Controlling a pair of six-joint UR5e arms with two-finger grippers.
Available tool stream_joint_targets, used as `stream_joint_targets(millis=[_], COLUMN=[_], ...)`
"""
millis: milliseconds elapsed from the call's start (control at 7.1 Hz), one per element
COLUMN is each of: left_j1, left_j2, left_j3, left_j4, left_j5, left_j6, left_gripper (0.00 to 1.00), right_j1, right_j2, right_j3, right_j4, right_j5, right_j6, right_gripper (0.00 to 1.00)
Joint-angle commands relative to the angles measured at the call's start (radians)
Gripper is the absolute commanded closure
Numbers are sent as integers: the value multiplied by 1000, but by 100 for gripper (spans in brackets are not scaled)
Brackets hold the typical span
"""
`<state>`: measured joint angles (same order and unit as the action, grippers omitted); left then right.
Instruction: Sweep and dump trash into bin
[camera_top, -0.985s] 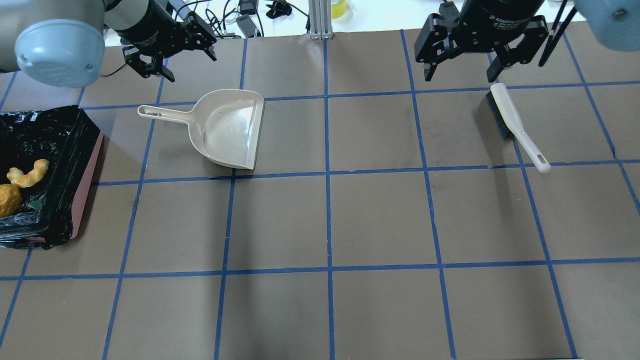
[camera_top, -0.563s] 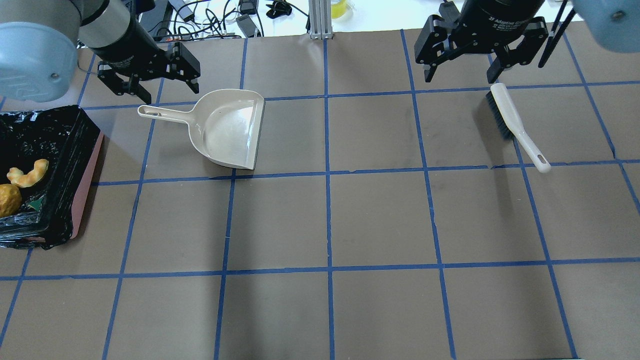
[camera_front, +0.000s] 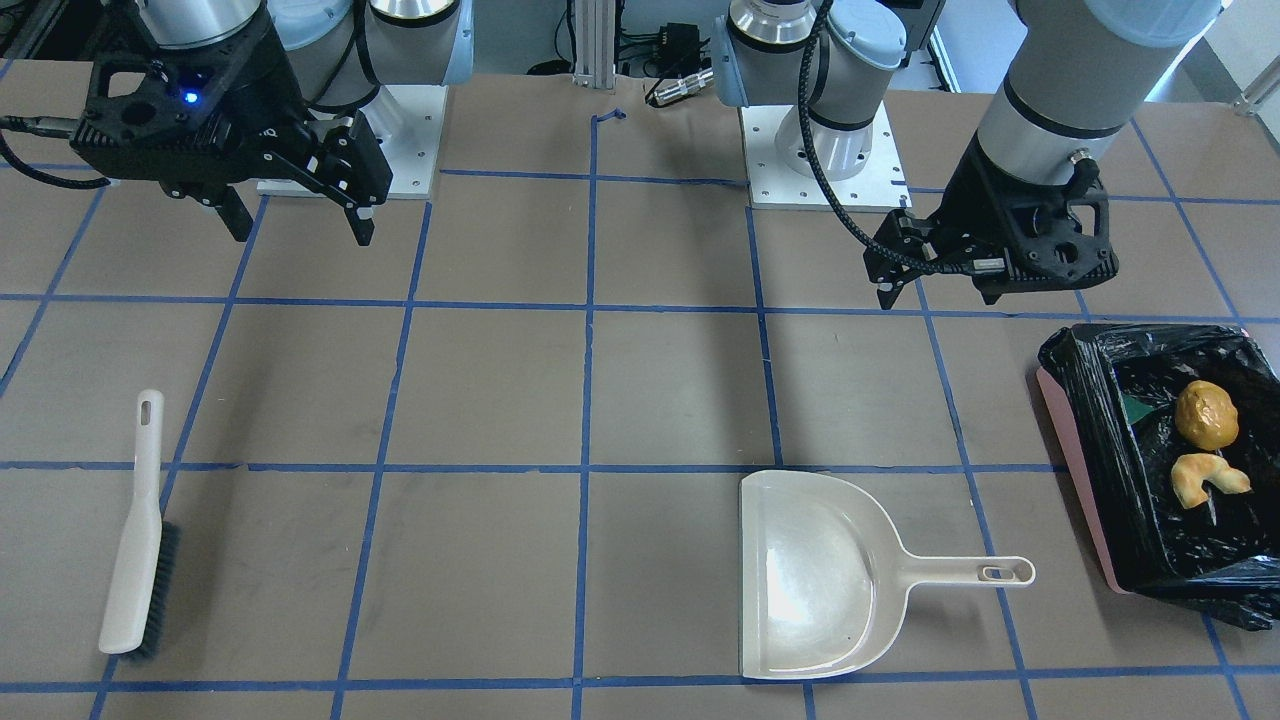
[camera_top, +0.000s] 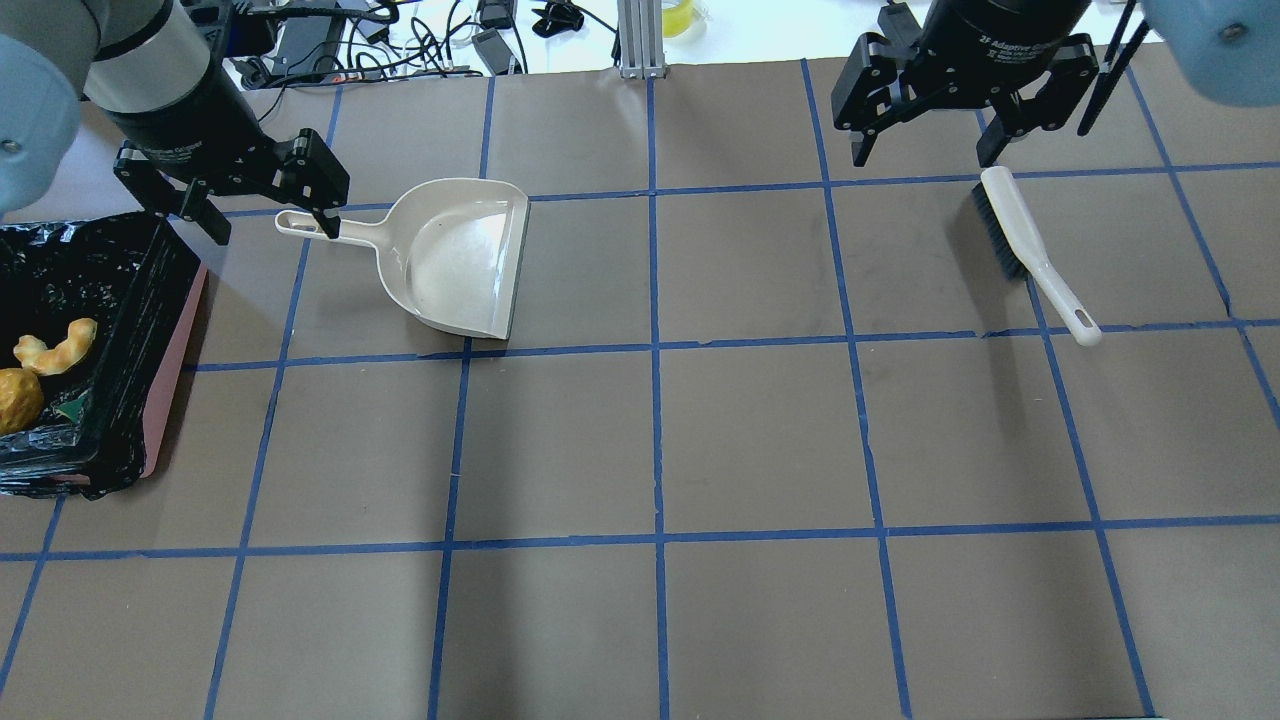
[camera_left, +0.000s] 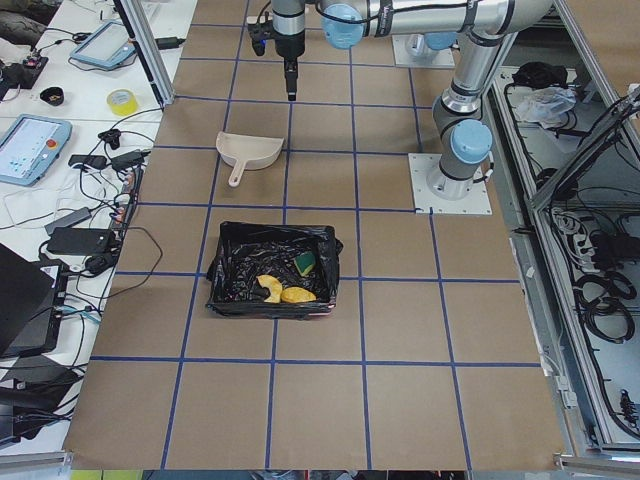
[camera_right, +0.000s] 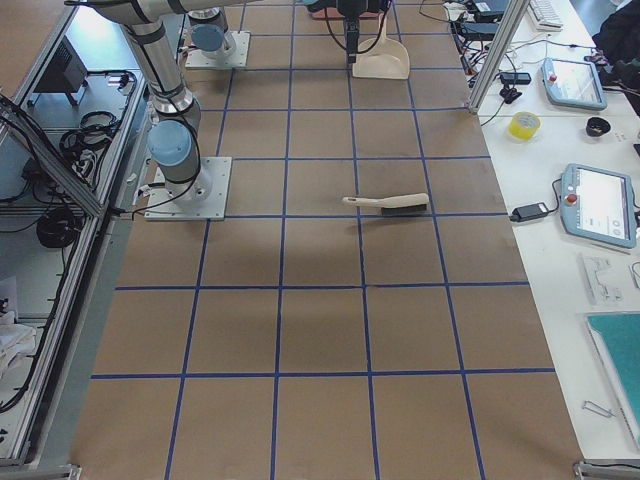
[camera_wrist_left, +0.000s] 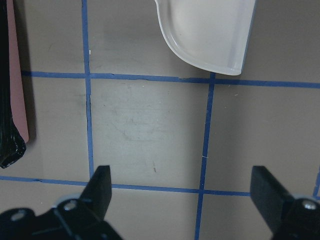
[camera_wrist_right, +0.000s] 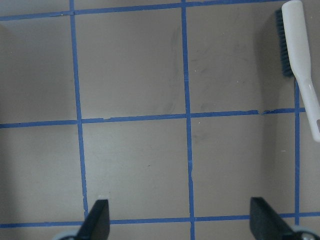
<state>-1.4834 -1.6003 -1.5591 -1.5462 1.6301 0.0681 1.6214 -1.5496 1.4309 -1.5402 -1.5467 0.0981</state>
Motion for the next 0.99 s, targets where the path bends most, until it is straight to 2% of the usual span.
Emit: stream_joint_targets(millis=[0,282,845], left_j1=[-49,-87,-90], left_j2=[48,54,74], left_j3=[1,1,-18], left_j4=[-18,-23,-26], left_j5=[2,2,1], left_j6=[29,18,21], left_gripper=[0,0,0], right_j1=[0,0,0], right_j2=[0,0,2], right_j3=[0,0,2], right_j4=[0,0,0], right_j5=[0,-1,-1], right_j6=[0,-1,-1], right_gripper=[0,0,0])
